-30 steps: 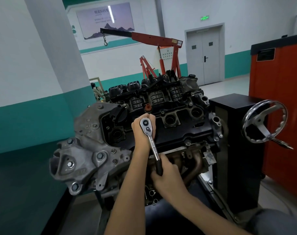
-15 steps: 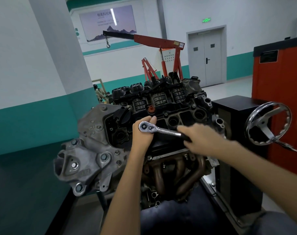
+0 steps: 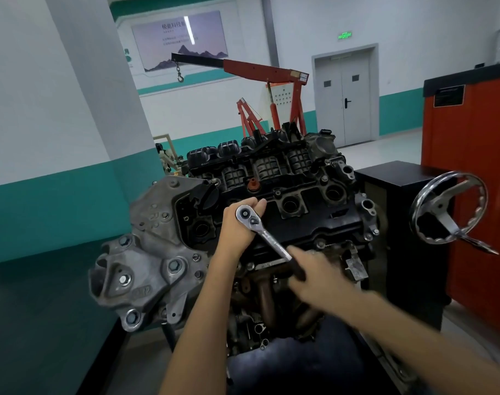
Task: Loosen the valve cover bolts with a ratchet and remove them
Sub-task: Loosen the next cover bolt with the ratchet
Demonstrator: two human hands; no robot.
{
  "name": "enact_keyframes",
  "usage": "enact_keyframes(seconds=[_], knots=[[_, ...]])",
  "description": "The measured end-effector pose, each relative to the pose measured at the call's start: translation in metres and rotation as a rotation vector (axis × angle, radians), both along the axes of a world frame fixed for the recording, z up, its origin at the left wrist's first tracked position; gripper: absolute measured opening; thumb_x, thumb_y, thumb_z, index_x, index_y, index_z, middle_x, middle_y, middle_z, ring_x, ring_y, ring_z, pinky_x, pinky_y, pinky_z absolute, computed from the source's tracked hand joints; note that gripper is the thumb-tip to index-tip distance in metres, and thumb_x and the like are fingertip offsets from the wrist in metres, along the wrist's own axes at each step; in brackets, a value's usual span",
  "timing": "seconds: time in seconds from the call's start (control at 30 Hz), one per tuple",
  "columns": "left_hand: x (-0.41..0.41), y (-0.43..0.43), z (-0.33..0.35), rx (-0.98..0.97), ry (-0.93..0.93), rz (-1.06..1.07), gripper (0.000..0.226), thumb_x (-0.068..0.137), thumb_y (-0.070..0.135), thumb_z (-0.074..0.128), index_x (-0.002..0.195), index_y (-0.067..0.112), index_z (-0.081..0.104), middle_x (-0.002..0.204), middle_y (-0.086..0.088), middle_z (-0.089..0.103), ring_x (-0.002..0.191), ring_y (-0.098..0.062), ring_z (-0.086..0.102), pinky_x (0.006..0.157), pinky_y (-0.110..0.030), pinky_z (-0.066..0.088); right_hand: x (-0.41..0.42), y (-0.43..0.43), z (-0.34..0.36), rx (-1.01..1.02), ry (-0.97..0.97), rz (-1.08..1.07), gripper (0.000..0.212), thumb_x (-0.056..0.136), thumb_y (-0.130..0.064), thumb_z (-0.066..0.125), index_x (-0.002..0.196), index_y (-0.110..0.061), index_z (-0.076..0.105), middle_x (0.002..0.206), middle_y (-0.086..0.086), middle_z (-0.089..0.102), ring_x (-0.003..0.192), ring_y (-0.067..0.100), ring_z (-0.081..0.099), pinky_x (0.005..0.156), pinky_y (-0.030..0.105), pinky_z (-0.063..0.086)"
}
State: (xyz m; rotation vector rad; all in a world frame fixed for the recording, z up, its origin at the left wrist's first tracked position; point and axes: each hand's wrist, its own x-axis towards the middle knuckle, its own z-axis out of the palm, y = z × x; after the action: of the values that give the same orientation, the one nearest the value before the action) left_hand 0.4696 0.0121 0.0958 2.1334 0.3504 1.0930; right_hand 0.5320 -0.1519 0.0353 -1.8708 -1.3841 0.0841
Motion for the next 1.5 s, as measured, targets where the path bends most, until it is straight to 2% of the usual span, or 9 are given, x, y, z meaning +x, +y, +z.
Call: enact_keyframes(seconds=[0.23, 0.33, 0.47, 0.63, 0.93, 1.07, 1.17, 1.33, 1.5], knots=[[-0.002, -0.006, 0.001, -0.076, -0.055, -0.004, 0.052, 0.097, 0.014, 0.058, 0.056, 0.017, 0.025, 0.053, 0.006, 0.025, 0.052, -0.007, 0.021, 0.053, -0.026, 0.02, 0.069, -0.004, 0.087, -0.203, -0.784, -0.078, 0.026, 0.092, -0.021, 0.054, 0.117, -0.022, 0.048, 0.083, 0.002, 0.059, 0.079, 0.027, 0.062, 0.064, 0.033, 0.044], [0.006, -0.011, -0.002, -0.164, -0.173, 0.058, 0.052, 0.099, 0.011, 0.055, 0.056, 0.016, 0.025, 0.054, 0.002, 0.025, 0.053, -0.011, 0.022, 0.054, -0.028, 0.02, 0.047, -0.007, 0.05, -0.121, -0.546, -0.145, 0.025, 0.088, -0.02, 0.058, 0.111, -0.019, 0.05, 0.081, 0.005, 0.056, 0.079, 0.031, 0.063, 0.066, 0.034, 0.047], [0.02, -0.017, -0.001, -0.128, -0.181, 0.173, 0.055, 0.1, 0.012, 0.053, 0.054, 0.018, 0.023, 0.051, 0.002, 0.023, 0.052, -0.011, 0.021, 0.057, -0.03, 0.022, -0.029, 0.002, -0.02, 0.105, 0.2, -0.081, 0.023, 0.085, -0.011, 0.063, 0.101, -0.021, 0.05, 0.072, 0.006, 0.056, 0.055, 0.009, 0.054, 0.054, 0.025, 0.046], [0.013, -0.011, -0.003, -0.099, -0.163, 0.149, 0.048, 0.101, 0.016, 0.051, 0.061, 0.015, 0.025, 0.057, -0.002, 0.024, 0.056, -0.013, 0.023, 0.055, -0.029, 0.02, -0.079, 0.037, -0.038, 0.259, 0.429, -0.059, 0.037, 0.087, -0.007, 0.057, 0.123, -0.013, 0.05, 0.081, 0.009, 0.064, 0.069, 0.018, 0.064, 0.062, 0.025, 0.053], [-0.002, -0.002, 0.006, 0.022, 0.059, -0.05, 0.057, 0.093, 0.008, 0.062, 0.049, 0.026, 0.031, 0.046, 0.011, 0.03, 0.05, -0.005, 0.026, 0.054, -0.024, 0.025, 0.075, -0.016, 0.066, -0.252, -0.512, 0.024, 0.033, 0.09, -0.016, 0.06, 0.122, -0.018, 0.05, 0.077, -0.004, 0.054, 0.059, 0.006, 0.053, 0.052, 0.014, 0.039], [-0.002, -0.002, 0.004, -0.02, 0.002, -0.05, 0.049, 0.093, 0.0, 0.058, 0.054, 0.014, 0.032, 0.052, 0.006, 0.028, 0.054, -0.009, 0.025, 0.056, -0.03, 0.023, 0.086, -0.005, 0.11, -0.237, -0.818, -0.022, 0.023, 0.091, -0.02, 0.058, 0.111, -0.023, 0.047, 0.076, -0.007, 0.051, 0.066, 0.016, 0.053, 0.057, 0.026, 0.038], [0.001, -0.003, 0.0, -0.132, -0.118, 0.012, 0.049, 0.096, 0.005, 0.055, 0.057, 0.015, 0.026, 0.055, 0.001, 0.023, 0.053, -0.011, 0.021, 0.053, -0.027, 0.019, 0.057, -0.005, 0.064, -0.144, -0.616, -0.06, 0.022, 0.088, -0.019, 0.058, 0.106, -0.022, 0.046, 0.074, -0.004, 0.052, 0.067, 0.022, 0.059, 0.058, 0.028, 0.044], [0.013, -0.011, -0.004, -0.059, -0.134, 0.091, 0.051, 0.098, 0.005, 0.053, 0.057, 0.017, 0.024, 0.054, 0.001, 0.023, 0.052, -0.009, 0.02, 0.053, -0.025, 0.017, -0.034, 0.009, -0.028, 0.134, 0.25, -0.047, 0.03, 0.085, -0.005, 0.06, 0.111, -0.018, 0.053, 0.069, 0.004, 0.056, 0.052, 0.003, 0.053, 0.049, 0.013, 0.041], [0.009, -0.007, -0.004, -0.02, -0.149, 0.123, 0.044, 0.099, 0.011, 0.053, 0.061, 0.009, 0.032, 0.059, -0.008, 0.027, 0.057, -0.015, 0.025, 0.055, -0.028, 0.02, -0.057, 0.031, -0.033, 0.189, 0.342, 0.005, 0.028, 0.085, -0.004, 0.056, 0.112, -0.012, 0.053, 0.073, 0.006, 0.058, 0.059, 0.013, 0.056, 0.056, 0.021, 0.048]])
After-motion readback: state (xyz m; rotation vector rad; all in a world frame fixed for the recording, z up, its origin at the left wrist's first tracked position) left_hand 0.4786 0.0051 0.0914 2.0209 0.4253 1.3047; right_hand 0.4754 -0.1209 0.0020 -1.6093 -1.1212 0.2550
